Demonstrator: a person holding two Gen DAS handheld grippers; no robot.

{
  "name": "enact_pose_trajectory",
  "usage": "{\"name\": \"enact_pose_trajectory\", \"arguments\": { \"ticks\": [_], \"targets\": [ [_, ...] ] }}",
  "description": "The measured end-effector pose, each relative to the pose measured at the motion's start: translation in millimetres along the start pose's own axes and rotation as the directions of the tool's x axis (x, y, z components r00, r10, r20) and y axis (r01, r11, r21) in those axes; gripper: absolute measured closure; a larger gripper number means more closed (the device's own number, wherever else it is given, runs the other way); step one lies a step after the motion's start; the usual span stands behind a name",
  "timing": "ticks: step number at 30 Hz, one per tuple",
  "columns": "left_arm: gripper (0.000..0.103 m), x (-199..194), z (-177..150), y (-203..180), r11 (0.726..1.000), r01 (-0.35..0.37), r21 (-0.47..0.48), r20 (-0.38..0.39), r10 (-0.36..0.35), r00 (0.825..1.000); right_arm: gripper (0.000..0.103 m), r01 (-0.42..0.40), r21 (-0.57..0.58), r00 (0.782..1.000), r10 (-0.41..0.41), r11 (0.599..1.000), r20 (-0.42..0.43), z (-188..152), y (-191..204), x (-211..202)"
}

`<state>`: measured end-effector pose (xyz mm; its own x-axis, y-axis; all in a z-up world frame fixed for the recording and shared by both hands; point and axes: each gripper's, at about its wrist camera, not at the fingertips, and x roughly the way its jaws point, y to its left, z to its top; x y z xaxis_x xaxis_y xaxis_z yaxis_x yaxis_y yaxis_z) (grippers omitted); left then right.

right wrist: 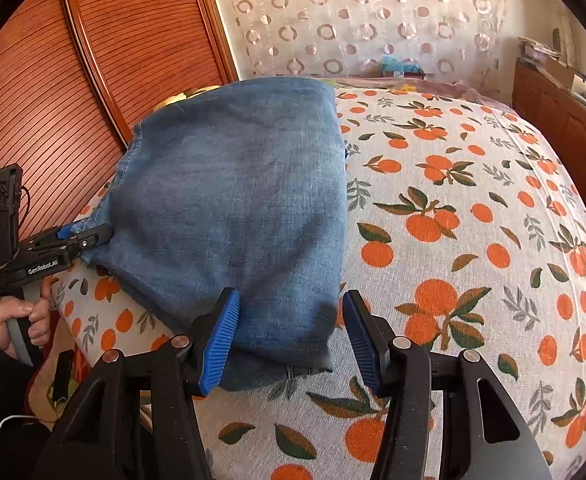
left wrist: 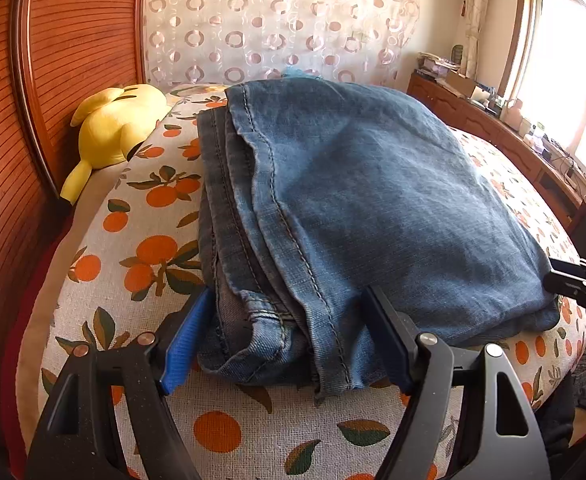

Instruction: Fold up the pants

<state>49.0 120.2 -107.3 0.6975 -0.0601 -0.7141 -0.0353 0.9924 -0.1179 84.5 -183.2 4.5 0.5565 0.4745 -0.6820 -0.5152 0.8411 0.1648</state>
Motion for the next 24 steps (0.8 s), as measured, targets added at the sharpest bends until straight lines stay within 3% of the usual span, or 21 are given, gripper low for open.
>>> {"name": "enact_pose_trajectory", "arguments": {
  "ticks": [7, 9, 11, 14, 24],
  "targets": [
    [0.026, -1.4, 0.8, -1.5, 1.000, -0.005, -0.001, 0.009, 0.005, 1.000, 0.054, -0.022, 0.000, 1.000, 0.022, 1.000, -0.014, -8.4, 1.7, 1.1],
    [0.026, -1.4, -0.2, -1.7, 1.000, -0.004, -0.001, 0.008, 0.004, 1.000, 0.059, -0.035, 0.019, 0.999, 0.035, 0.999, -0.008, -8.3, -1.1, 0.3],
    [0.026, -1.7, -0.2, -1.1, 1.000, 0.000, -0.004, 0.003, 0.000, 1.000, 0.072, -0.058, 0.035, 0.998, 0.058, 0.998, 0.002, -8.1, -3.6, -2.1],
    [0.026, -2.4, 1.1, -0.8, 1.000, 0.003, -0.008, -0.004, -0.003, 1.000, 0.084, -0.081, 0.033, 0.996, 0.080, 0.996, 0.042, -8.1, -4.5, -11.1],
    [0.026, -38.1, 26.2, -13.4, 0.999, -0.029, 0.026, 0.091, 0.026, 0.995, 0.086, -0.069, 0.002, 0.993, 0.069, 0.998, 0.092, -9.9, 1.0, -26.2]
  ]
}}
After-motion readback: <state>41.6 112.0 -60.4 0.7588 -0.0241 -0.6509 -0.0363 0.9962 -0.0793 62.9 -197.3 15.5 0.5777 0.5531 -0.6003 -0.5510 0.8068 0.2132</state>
